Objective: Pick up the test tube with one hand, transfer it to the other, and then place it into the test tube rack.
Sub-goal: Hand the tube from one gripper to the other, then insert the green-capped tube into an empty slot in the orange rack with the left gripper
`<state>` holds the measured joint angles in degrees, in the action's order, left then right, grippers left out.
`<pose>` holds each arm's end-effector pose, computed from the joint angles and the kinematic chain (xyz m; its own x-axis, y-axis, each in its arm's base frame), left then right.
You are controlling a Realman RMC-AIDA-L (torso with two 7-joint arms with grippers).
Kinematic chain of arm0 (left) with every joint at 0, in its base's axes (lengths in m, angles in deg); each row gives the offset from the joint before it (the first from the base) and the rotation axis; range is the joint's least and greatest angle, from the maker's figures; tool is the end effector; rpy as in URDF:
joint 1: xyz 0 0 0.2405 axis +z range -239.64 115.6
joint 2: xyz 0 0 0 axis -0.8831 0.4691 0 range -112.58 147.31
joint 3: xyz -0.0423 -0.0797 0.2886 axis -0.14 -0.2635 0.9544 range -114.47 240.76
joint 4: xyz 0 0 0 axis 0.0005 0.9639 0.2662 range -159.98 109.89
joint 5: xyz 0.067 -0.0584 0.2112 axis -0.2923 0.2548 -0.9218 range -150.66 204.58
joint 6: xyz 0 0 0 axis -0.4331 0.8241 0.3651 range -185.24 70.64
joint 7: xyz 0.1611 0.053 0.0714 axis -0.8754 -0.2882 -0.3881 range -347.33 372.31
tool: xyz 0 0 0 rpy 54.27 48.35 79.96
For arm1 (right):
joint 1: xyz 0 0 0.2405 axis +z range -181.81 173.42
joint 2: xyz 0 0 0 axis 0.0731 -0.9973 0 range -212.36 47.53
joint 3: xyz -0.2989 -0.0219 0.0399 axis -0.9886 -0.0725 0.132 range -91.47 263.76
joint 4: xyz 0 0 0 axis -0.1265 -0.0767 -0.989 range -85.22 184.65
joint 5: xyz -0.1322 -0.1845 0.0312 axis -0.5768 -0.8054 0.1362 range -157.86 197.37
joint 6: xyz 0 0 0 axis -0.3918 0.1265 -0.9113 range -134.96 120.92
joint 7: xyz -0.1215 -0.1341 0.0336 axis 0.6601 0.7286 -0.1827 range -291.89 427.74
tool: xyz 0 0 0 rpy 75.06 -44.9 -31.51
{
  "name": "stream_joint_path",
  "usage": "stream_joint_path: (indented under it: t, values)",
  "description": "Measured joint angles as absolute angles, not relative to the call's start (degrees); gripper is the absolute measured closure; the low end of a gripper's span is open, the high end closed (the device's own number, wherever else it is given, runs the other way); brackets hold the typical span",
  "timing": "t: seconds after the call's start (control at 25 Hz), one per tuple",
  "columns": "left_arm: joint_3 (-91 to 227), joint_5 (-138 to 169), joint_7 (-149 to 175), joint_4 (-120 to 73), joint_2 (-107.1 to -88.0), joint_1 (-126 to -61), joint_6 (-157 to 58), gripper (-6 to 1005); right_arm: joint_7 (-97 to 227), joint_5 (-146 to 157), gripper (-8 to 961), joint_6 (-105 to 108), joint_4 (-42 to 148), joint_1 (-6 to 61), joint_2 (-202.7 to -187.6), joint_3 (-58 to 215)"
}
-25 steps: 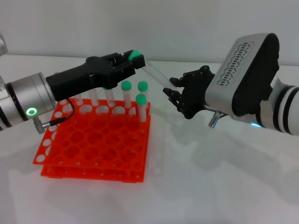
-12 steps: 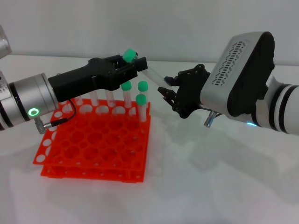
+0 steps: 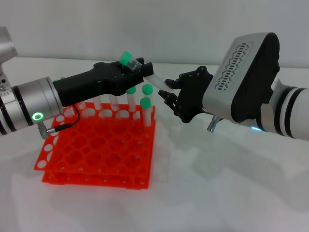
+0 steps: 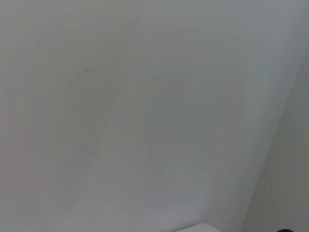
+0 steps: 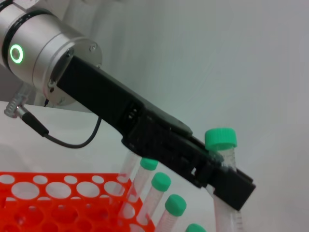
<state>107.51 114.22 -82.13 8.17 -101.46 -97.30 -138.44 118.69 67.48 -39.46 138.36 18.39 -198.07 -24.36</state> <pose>-0.2325 0.4380 -0.0389 0.5754 0.3211 0.7522 0.5828 -0.8062 -0.1016 0.1056 0.4045 -0.1056 0.9797 0.0888 -0.1797 -0.0427 -0.7833 -0.6202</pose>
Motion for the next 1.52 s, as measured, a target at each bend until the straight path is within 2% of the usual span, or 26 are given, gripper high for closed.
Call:
stream_joint_path:
  t: [0.24, 0.48, 1.04, 1.28, 1.48, 1.52]
  values:
    - [107.53, 114.23, -82.24, 8.23, -101.47, -97.44, -138.39, 647, 118.64, 67.40, 717, -39.07, 138.28, 18.84, -198.08, -24.35]
    - [107.54, 114.53, -82.48, 8.78, -101.47, -97.39, -138.70, 711, 119.16, 67.06, 704, -38.69, 137.51, 19.02, -198.05, -24.32]
    - [107.52, 114.95, -81.97, 10.98, -101.46, -97.35, -139.91, 787, 119.79, 66.83, 673, -38.14, 133.77, 19.58, -197.96, -23.64]
    - [108.18, 114.33, -76.91, 15.88, -101.35, -96.95, -141.35, 784, 119.67, 66.84, 474, -35.94, 131.50, 18.88, -197.80, -20.55]
    - [109.65, 111.69, -66.96, 24.54, -100.70, -95.89, -144.06, 782, 119.91, 66.87, 212, -35.38, 131.00, 17.01, -197.76, -17.30]
    - [109.66, 110.81, -64.50, 26.39, -100.47, -95.56, -144.60, 781, 119.99, 66.87, 190, -34.98, 131.18, 16.43, -197.73, -16.84]
